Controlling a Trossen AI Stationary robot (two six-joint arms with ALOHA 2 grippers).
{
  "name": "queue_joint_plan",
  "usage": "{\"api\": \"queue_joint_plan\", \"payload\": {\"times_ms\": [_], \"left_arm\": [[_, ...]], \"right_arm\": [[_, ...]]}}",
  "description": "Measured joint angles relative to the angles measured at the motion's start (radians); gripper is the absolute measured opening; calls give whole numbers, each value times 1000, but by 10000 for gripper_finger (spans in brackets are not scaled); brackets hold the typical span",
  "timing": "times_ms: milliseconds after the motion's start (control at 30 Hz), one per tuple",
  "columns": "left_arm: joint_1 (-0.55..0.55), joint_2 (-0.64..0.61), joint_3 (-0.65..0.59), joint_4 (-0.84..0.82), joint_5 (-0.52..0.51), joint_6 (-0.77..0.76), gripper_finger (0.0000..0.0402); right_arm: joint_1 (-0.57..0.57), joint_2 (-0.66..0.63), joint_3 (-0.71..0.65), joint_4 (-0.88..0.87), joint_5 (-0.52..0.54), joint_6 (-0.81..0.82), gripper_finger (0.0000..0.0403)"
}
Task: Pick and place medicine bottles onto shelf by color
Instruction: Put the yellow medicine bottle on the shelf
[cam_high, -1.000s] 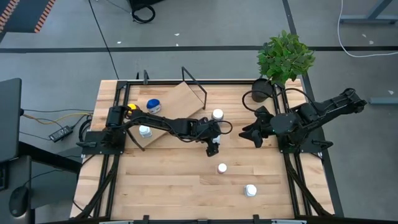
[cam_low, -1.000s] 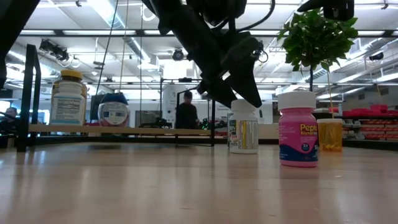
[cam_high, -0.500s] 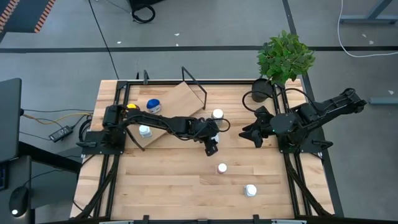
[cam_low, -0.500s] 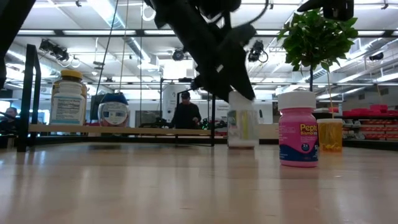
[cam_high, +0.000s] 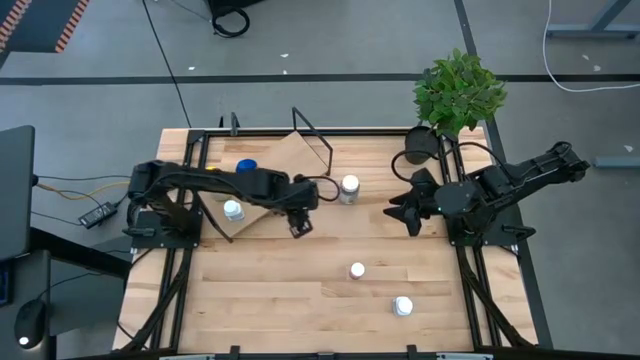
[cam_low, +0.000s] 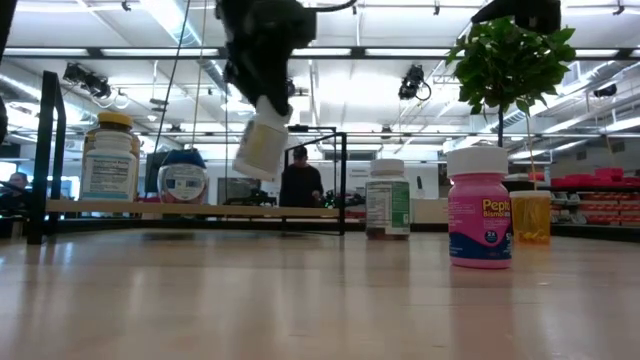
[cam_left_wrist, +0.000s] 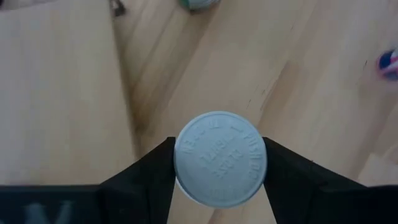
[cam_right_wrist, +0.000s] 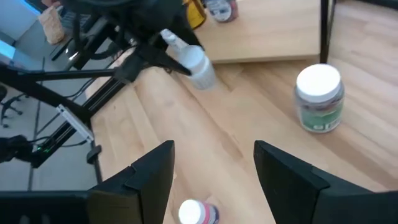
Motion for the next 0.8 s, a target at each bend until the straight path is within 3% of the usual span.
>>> {"api": "queue_joint_plan", "payload": {"times_ms": [200, 533, 800], "left_arm": [[11, -76, -34, -73, 8, 36, 203], [64, -406, -384, 131, 13, -23, 204], [170, -496, -551, 156, -17, -25, 204]], "right_arm": [[0, 0, 0, 1, 10, -19, 228], [0, 1, 0, 4, 10, -20, 228], [0, 1, 0, 4, 24, -18, 228]]}}
